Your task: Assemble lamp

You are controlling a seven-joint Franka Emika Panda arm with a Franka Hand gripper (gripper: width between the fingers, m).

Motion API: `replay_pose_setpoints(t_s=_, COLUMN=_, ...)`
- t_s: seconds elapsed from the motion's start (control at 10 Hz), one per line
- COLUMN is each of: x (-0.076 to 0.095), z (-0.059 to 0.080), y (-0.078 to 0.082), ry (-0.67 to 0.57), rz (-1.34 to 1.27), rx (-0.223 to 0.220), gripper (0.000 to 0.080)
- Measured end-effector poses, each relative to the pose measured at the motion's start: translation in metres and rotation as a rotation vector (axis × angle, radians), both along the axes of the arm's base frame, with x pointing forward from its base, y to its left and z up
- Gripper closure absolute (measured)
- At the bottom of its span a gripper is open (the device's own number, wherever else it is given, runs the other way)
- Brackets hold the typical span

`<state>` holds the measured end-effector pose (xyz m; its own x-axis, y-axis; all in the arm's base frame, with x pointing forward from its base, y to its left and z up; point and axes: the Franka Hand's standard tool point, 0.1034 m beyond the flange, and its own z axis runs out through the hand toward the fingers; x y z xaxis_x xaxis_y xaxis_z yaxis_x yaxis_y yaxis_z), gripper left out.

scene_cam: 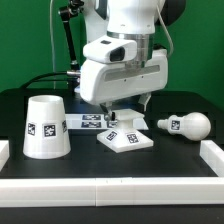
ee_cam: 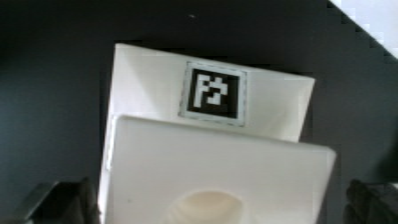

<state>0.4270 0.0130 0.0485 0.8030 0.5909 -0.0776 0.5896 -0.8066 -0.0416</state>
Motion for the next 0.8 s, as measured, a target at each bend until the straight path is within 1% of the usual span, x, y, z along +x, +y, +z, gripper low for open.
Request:
replay_pose_setpoints(t_s=0.3, x=0.0028, z=0.0008, y=-0.0005, ry=-0.005, rz=0.018, rx=0.002, gripper=0.0122)
replay_pose_setpoints(t_s=0.4, x=0.0044, z=0.0015, y=-0.0007, ry=-0.007, rz=0.03, rx=0.003, gripper=0.0268)
replay_pose_setpoints(t_s=0.8, x=0.0032, z=0.0008, y=-0.0005, ry=-0.005, rz=0.031, rx=0.003, gripper=0.0266)
